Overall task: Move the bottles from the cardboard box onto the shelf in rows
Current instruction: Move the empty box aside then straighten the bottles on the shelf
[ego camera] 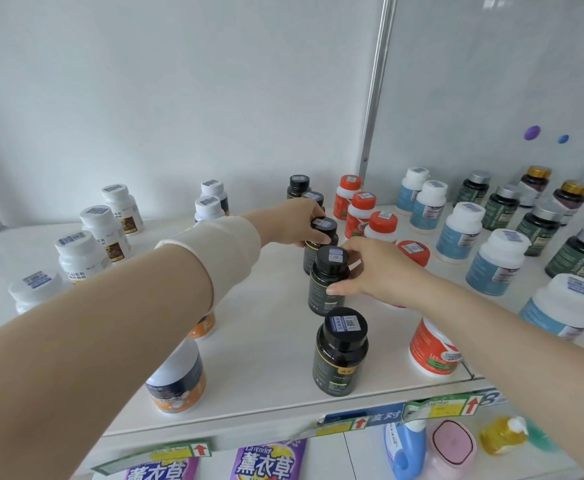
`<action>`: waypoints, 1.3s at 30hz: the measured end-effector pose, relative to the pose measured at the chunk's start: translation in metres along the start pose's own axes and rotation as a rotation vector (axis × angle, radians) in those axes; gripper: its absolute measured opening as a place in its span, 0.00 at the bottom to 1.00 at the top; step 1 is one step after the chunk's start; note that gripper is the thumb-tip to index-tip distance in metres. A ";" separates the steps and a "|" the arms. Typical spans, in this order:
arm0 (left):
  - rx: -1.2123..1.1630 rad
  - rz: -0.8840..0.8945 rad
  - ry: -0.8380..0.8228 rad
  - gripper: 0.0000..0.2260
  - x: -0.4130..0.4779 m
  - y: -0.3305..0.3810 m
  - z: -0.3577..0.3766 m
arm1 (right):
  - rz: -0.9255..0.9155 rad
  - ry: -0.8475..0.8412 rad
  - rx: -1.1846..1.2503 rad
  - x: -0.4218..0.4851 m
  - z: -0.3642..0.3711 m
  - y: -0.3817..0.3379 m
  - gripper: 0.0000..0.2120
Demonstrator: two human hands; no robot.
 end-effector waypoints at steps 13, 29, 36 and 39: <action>0.281 0.031 0.200 0.22 -0.041 -0.008 -0.055 | -0.056 0.003 -0.088 0.016 -0.053 -0.030 0.31; 0.929 -0.131 0.209 0.21 -0.113 -0.122 -0.105 | -0.229 -0.198 -0.552 0.056 0.021 -0.125 0.32; 0.352 -0.060 0.168 0.25 -0.091 -0.140 -0.083 | -0.148 -0.189 -0.153 0.036 0.050 -0.123 0.33; 0.252 -0.066 0.134 0.27 -0.082 -0.140 -0.073 | -0.129 -0.145 -0.018 0.031 0.063 -0.120 0.32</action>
Point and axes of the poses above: each hand's wrist, its own x-axis towards the middle knuckle, its own z-axis out of the palm, y = z × x, the point moved 1 cm from there along x, towards the middle knuckle, and after that the axes turned 10 degrees about -z, right-handed, at the moved point
